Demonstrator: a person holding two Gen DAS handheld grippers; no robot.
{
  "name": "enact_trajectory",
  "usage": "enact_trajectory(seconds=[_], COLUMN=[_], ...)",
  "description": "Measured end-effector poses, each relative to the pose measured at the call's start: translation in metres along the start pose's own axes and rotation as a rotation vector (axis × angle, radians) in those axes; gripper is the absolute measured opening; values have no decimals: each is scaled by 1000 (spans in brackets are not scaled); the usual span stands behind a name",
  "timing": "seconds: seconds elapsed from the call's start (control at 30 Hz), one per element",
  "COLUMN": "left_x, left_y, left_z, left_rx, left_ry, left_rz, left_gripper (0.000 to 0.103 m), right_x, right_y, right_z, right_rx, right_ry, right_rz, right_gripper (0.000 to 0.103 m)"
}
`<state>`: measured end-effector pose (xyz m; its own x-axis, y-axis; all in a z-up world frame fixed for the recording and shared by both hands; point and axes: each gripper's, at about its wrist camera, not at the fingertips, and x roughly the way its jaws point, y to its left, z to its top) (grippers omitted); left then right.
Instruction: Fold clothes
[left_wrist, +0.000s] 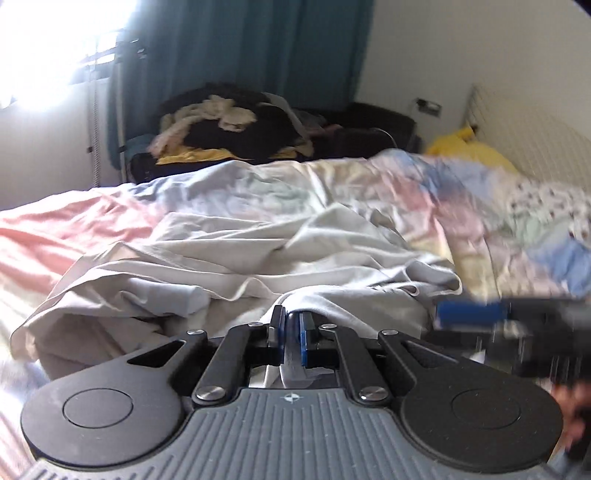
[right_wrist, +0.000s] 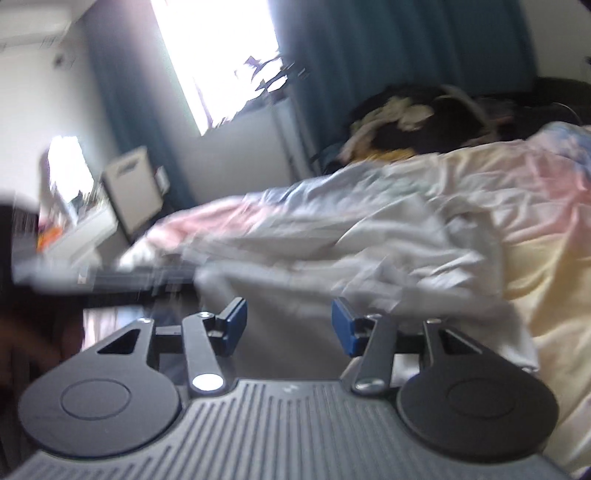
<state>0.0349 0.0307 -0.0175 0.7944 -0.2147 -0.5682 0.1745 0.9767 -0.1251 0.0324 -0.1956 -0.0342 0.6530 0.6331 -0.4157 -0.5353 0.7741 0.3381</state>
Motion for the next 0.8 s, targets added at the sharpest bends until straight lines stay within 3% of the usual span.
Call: enact_trajectory(seconds=[0.2, 0.3, 0.33, 0.37, 0.43, 0.5, 0.57, 0.63, 0.73, 0.8], left_x=[1, 3, 4, 5, 3, 3, 5, 5, -6, -17], left_y=[5, 9, 10, 10, 6, 1, -5, -11, -27, -41], left_z=[5, 5, 5, 5, 3, 3, 4, 6, 9, 13], left_rx=[-51, -72, -78, -83, -62, -36, -27, -23, -1, -17], left_ry=[-1, 8, 15, 23, 21, 21, 39, 59, 53, 72], left_rz=[-9, -14, -14, -15, -6, 3, 21, 57, 148, 191], left_gripper=[9, 9, 9, 9, 11, 13, 22, 55, 79, 85], right_x=[21, 40, 45, 49, 49, 48, 47, 47, 49, 51], right_y=[32, 37, 37, 33, 26, 20, 11, 2, -8, -12], right_z=[-18, -30, -34, -37, -36, -32, -30, -28, -25, -25], right_rx=[-150, -209, -222, -219, -196, -173, -143, -116, -80, -54], right_ry=[130, 220, 246, 263, 260, 241, 219, 204, 198, 198], right_rz=[11, -72, -102, -126, -157, -182, -206, -219, -214, -207], right_gripper=[62, 59, 50, 34, 16, 14, 13, 13, 13, 13])
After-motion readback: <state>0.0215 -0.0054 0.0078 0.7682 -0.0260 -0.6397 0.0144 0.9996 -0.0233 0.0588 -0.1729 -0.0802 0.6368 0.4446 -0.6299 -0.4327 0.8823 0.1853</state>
